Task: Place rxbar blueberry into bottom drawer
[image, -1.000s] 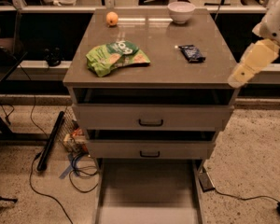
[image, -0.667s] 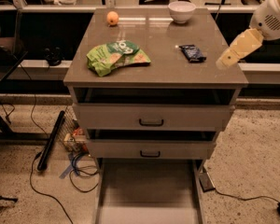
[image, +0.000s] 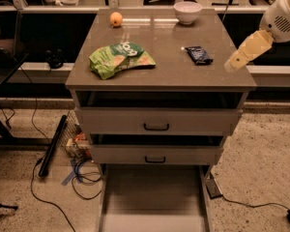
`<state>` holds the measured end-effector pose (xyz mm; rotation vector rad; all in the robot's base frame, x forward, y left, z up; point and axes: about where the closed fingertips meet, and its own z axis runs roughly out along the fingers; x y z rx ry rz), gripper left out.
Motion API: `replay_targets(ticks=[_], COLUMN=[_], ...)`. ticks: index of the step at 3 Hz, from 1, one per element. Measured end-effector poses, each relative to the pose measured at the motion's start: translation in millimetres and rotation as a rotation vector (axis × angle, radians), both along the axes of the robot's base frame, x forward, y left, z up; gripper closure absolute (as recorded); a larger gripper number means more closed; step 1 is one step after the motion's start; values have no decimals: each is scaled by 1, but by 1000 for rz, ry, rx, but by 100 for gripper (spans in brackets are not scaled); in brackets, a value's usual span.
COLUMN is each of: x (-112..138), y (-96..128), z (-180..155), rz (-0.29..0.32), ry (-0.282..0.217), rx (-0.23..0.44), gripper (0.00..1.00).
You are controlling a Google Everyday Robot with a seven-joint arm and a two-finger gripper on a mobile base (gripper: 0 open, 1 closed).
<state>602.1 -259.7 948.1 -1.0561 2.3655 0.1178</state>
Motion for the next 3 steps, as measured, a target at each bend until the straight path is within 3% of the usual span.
replay_targets(ticks=[1, 3], x=[6, 77], y=[6, 46], z=[-5, -21], rz=[-7, -98], ry=[6, 8], rx=[46, 155], gripper=[0, 0])
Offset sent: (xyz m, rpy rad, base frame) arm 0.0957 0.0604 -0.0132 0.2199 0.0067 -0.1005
